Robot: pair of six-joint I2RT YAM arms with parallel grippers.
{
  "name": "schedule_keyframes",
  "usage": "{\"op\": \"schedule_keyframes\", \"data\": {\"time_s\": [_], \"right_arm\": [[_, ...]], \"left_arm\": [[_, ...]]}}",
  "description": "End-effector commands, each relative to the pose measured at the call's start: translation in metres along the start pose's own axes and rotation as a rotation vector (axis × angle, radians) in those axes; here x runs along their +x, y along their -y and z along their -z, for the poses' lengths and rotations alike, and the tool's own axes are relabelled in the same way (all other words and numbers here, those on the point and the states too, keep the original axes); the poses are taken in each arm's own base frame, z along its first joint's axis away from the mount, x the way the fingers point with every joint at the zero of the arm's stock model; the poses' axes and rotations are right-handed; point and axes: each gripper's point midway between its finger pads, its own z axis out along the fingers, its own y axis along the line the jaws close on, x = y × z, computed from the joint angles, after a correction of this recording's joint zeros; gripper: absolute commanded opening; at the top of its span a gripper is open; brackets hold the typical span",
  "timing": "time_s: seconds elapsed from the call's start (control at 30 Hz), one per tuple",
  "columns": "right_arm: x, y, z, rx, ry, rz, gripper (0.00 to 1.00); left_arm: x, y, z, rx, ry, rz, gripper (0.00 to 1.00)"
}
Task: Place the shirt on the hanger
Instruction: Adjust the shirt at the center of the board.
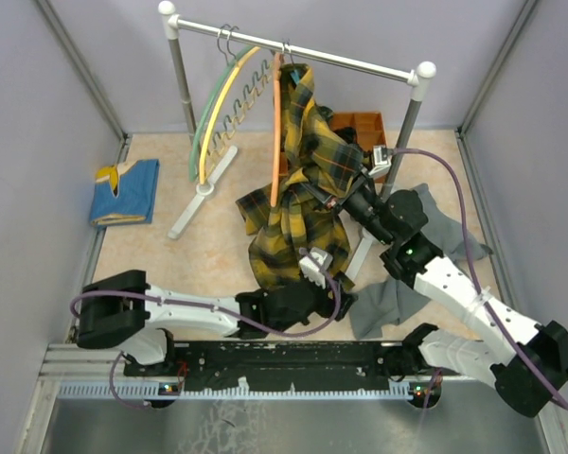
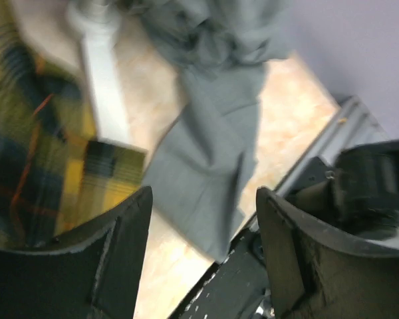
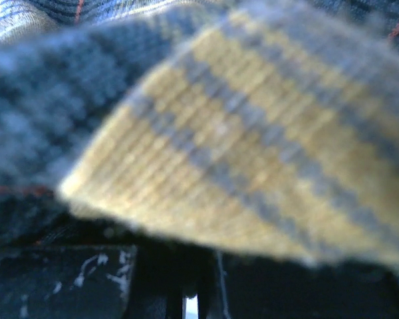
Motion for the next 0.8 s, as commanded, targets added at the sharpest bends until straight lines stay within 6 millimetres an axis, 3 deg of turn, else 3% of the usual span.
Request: {"op": "schedule_keyframes", "data": {"time_s": [0.0, 0.1, 0.3, 0.43, 0.5, 0.6, 0.67, 0.77], "right_arm": [[-0.024, -0.052, 0.009, -0.115, 0.071, 0.028, 0.06], [-0.025, -0.06, 0.012, -0.129, 0.071, 0.043, 0.1], [-0.029, -0.056, 0.031, -0.09, 0.106, 0.063, 0.3], [-0.034, -0.047, 0.049, -0.031, 0.15, 0.115, 0.41], [-0.033, -0.038, 0.059, 0.003, 0.155, 0.144, 0.47], [-0.021, -0.004, 0.072, 0.103, 0.116, 0.172, 0.52], [-0.01, 0.025, 0.086, 0.179, 0.088, 0.186, 0.55], [-0.004, 0.057, 0.111, 0.271, 0.082, 0.248, 0.58]], "left_arm": [[0.015, -0.091, 0.003, -0.484, -0.107, 0.008, 0.69], [0.022, -0.145, 0.018, -0.661, -0.16, -0.022, 0.7], [0.031, -0.239, 0.057, -0.915, -0.292, -0.095, 0.72], [0.015, -0.288, 0.09, -1.123, -0.348, -0.153, 0.72], [-0.001, -0.303, 0.102, -1.2, -0.355, -0.199, 0.72], [-0.013, -0.309, 0.103, -1.215, -0.356, -0.236, 0.72], [-0.002, -0.305, 0.095, -1.162, -0.391, -0.201, 0.72], [0.031, -0.296, 0.089, -1.066, -0.442, -0.142, 0.72]]}}
